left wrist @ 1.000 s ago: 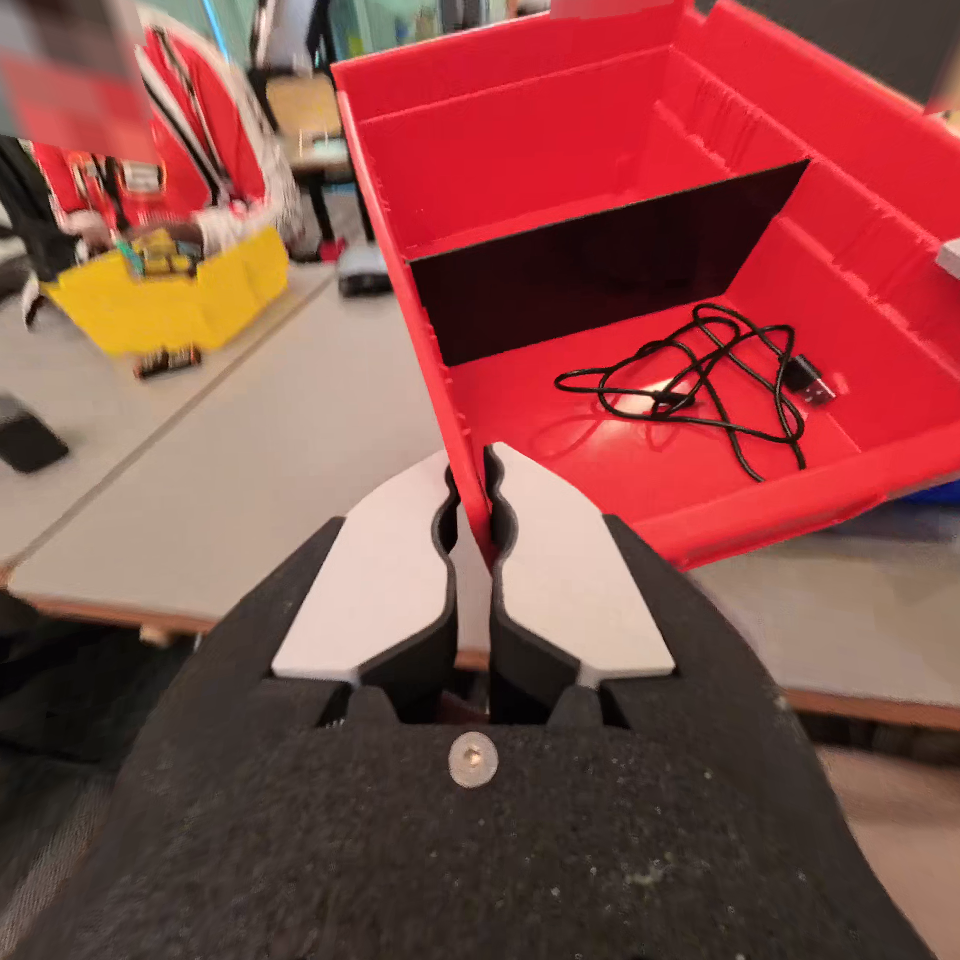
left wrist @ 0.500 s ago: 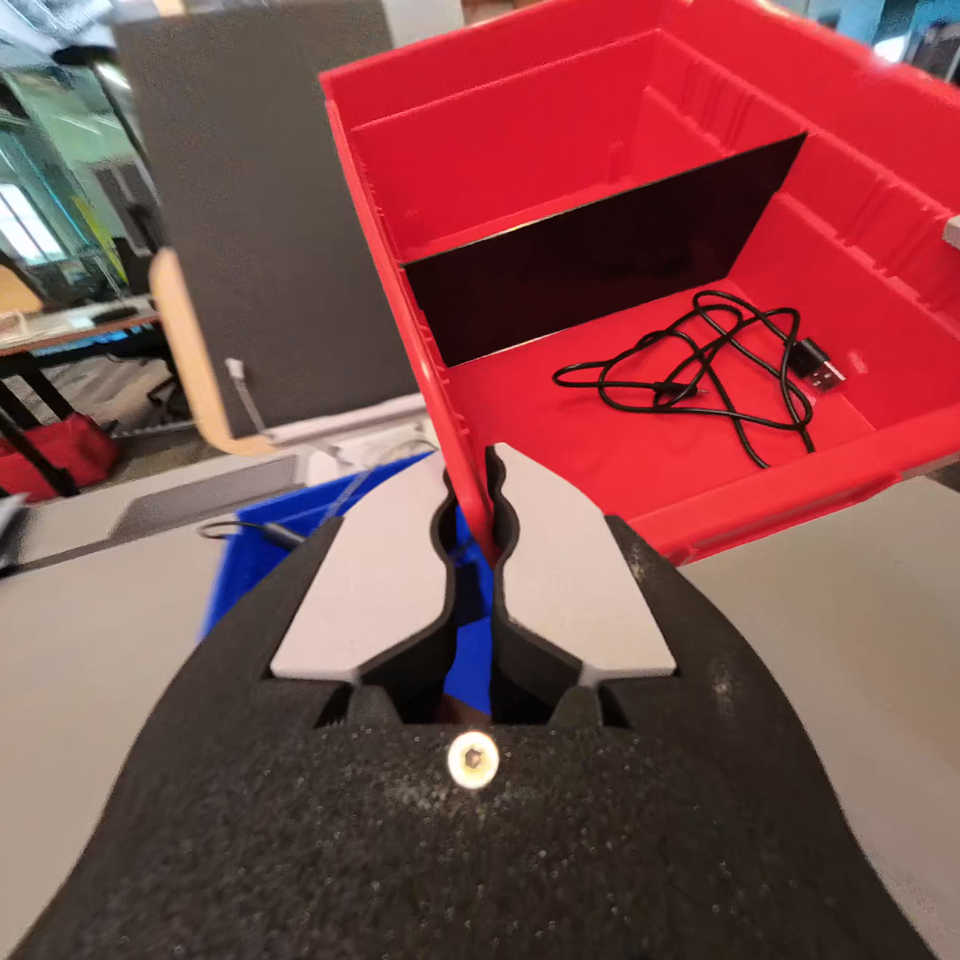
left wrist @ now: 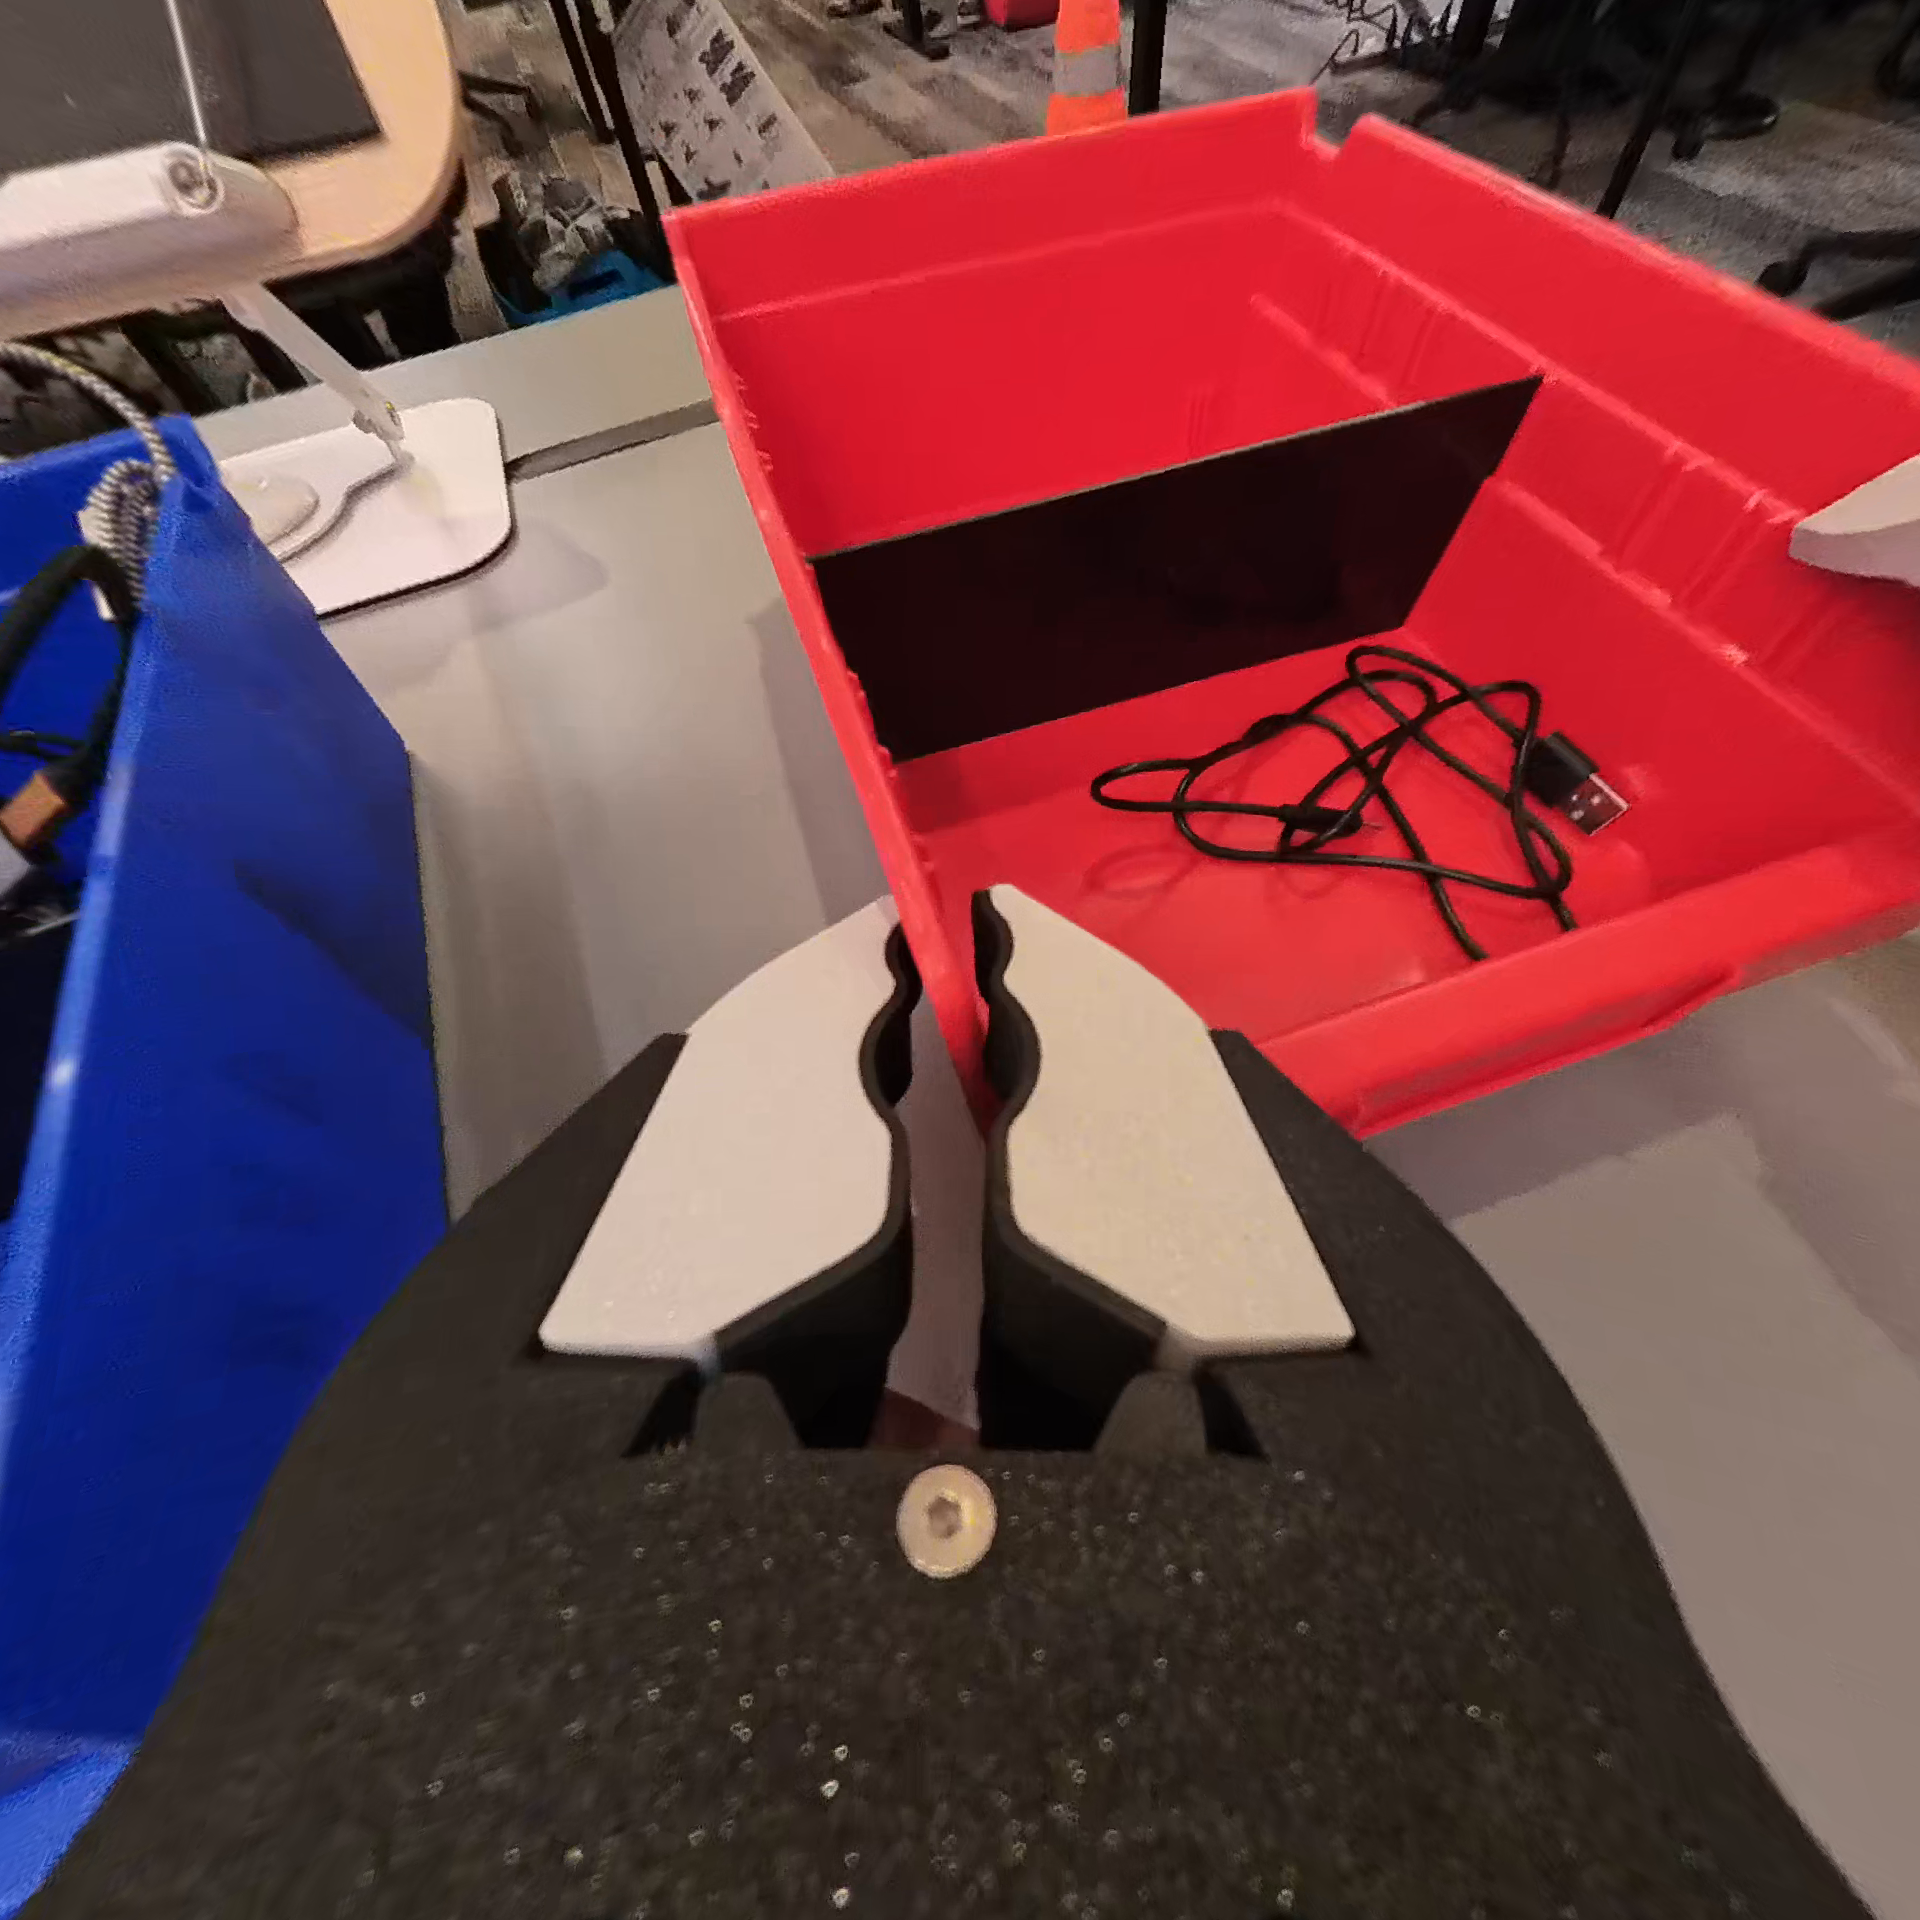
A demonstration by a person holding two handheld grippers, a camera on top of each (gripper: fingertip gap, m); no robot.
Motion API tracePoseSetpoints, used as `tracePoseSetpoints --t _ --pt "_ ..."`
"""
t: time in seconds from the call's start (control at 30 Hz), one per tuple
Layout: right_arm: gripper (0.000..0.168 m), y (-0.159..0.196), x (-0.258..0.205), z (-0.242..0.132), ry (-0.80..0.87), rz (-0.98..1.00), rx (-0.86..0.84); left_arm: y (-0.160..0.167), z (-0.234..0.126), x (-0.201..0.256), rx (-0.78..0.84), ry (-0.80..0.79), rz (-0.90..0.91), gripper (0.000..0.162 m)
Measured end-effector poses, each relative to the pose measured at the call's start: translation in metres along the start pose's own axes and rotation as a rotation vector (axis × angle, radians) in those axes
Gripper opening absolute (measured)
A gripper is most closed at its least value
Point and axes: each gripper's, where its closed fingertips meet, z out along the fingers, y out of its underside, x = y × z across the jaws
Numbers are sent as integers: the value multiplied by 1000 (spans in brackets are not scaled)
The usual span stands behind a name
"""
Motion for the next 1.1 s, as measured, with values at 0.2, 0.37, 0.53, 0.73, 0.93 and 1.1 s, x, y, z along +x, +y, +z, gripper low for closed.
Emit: tracePoseSetpoints --t 0.2,0.37,0.53,0.73,0.93,1.1 --pt "7 -1 4 3 86 -3 -28 2 0 6 4 90 -8 14" --pt "26 -17 16 -17 197 -121 -74 9 -54 7 -7 347 -154 24" --pt "30 -83 -31 -65 165 -167 81 23 -128 -73 65 214 1 26" --pt "31 -80 -241 -58 -375 -171 108 62 -198 -238 208 -162 -87 29" --pt "54 -20 -337 -4 -414 -5 -262 100 -179 -291 43 -133 -172 51" --pt "12 -11 -328 22 -281 -12 -377 98 -136 -288 5 -44 -177 30"
